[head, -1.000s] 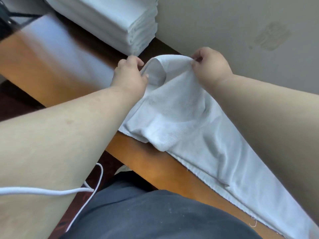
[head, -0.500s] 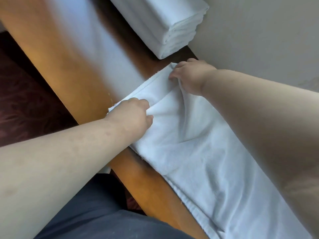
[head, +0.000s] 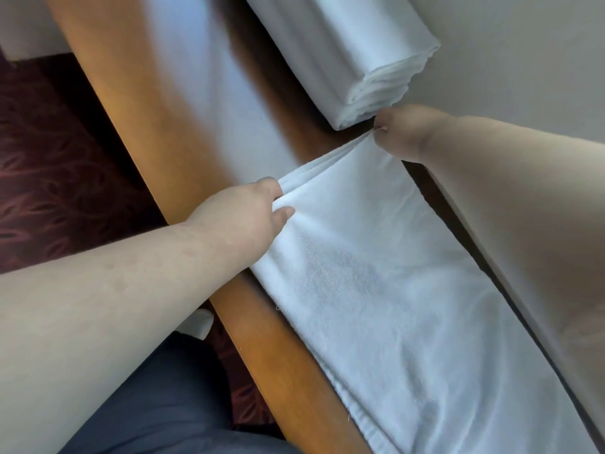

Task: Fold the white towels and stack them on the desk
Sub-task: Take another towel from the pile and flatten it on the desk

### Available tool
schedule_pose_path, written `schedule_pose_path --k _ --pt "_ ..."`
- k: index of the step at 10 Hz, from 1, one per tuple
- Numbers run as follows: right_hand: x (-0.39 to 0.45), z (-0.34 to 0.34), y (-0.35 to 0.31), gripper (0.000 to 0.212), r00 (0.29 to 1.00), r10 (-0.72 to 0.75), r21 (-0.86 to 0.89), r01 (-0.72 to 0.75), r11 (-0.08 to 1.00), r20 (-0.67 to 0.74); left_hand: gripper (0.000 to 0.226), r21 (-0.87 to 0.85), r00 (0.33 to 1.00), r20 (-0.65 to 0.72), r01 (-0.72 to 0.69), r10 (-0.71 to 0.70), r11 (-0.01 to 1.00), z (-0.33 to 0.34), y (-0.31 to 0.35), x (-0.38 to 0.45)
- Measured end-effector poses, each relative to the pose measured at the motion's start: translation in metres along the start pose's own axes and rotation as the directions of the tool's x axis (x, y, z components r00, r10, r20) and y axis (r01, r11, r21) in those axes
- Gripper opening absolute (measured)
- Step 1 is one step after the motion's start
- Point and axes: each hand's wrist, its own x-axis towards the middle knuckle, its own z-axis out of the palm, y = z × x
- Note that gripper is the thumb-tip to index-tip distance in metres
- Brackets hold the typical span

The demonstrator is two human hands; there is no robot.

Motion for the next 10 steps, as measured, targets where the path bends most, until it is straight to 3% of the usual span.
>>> schedule_pose_path --k 2,3,4,5,6,7,8,10 --pt "0.013 0.028 0.007 0.03 0.991 0.133 0.266 -0.119 0.956 -0.032 0.044 0.249 0.995 0.095 -0.066 0.043 0.966 0.001 -0.012 -0.001" --pt "0.024 0.035 0.009 0.045 0.967 0.254 0.414 -0.239 0.878 0.018 0.047 0.203 0.993 0.105 0.028 -0.05 0.979 -0.001 -0.014 0.005" --pt "0.031 0.042 0.005 0.038 0.955 0.293 0.489 -0.233 0.84 -0.047 0.046 0.068 0.993 0.05 0.105 -0.108 0.992 -0.002 -0.013 0.009" --pt "0.034 0.056 -0.001 0.039 0.923 0.377 0.636 -0.247 0.731 -0.075 0.038 -0.053 0.995 -0.073 0.07 -0.074 0.996 0.001 -0.018 0.004" --pt "0.032 0.072 -0.004 0.032 0.882 0.418 0.652 -0.187 0.735 -0.218 0.025 -0.107 0.974 -0.228 -0.013 -0.012 0.994 0.002 -0.022 0.003" --pt "0.031 0.081 -0.002 0.031 0.852 0.424 0.631 -0.151 0.761 -0.307 0.031 0.027 0.985 -0.173 -0.003 0.008 1.0 0.001 -0.023 0.008" --pt "0.035 0.083 0.006 0.035 0.855 0.398 0.599 -0.134 0.789 -0.333 0.04 0.113 0.982 -0.185 0.069 -0.047 0.991 -0.002 -0.025 0.014" --pt "0.04 0.076 0.017 0.029 0.858 0.412 0.542 -0.198 0.817 -0.307 0.055 -0.048 0.972 -0.211 0.091 -0.1 0.995 -0.012 -0.027 0.028"
